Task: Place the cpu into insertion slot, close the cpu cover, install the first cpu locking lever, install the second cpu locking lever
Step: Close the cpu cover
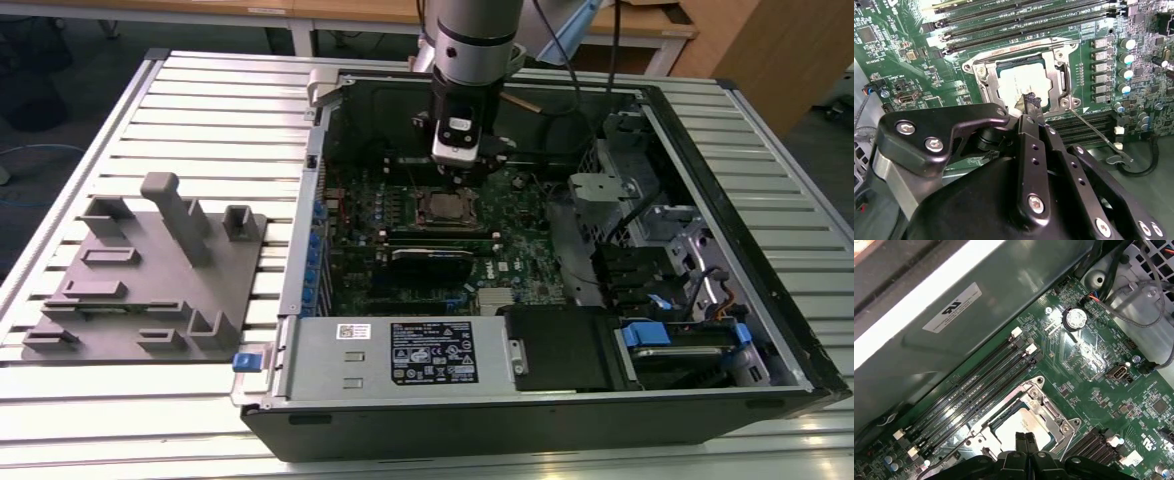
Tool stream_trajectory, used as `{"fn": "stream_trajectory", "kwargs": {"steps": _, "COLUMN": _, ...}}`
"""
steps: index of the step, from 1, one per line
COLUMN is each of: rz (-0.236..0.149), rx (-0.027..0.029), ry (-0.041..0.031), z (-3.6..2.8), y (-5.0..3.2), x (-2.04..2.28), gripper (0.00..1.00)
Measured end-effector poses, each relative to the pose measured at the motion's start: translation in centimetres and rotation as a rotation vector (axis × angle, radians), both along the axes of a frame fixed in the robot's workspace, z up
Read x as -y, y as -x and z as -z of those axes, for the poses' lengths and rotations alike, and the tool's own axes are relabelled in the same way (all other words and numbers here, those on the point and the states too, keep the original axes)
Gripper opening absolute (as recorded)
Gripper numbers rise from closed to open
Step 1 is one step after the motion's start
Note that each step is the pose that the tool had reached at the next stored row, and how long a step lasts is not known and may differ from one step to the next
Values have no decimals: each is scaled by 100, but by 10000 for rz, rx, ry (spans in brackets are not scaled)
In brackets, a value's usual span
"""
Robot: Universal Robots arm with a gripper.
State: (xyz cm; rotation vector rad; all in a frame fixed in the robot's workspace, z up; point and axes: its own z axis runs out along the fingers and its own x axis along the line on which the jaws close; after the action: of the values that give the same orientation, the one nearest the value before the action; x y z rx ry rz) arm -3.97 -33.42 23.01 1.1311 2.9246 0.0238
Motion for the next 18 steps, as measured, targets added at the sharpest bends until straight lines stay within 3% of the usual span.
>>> {"fn": "stream_trajectory", "kwargs": {"steps": 3, "rz": -74, "rx": 0, "ry": -1, "z": 0, "y": 0, "x": 0, "gripper": 10}}
{"fn": "stream_trajectory", "kwargs": {"steps": 10, "rz": -876, "rx": 0, "ry": 0, "z": 0, "y": 0, "x": 0, "gripper": 10}}
{"fn": "stream_trajectory", "kwargs": {"steps": 18, "rz": -951, "rx": 0, "ry": 0, "z": 1, "y": 0, "x": 0, "gripper": 10}}
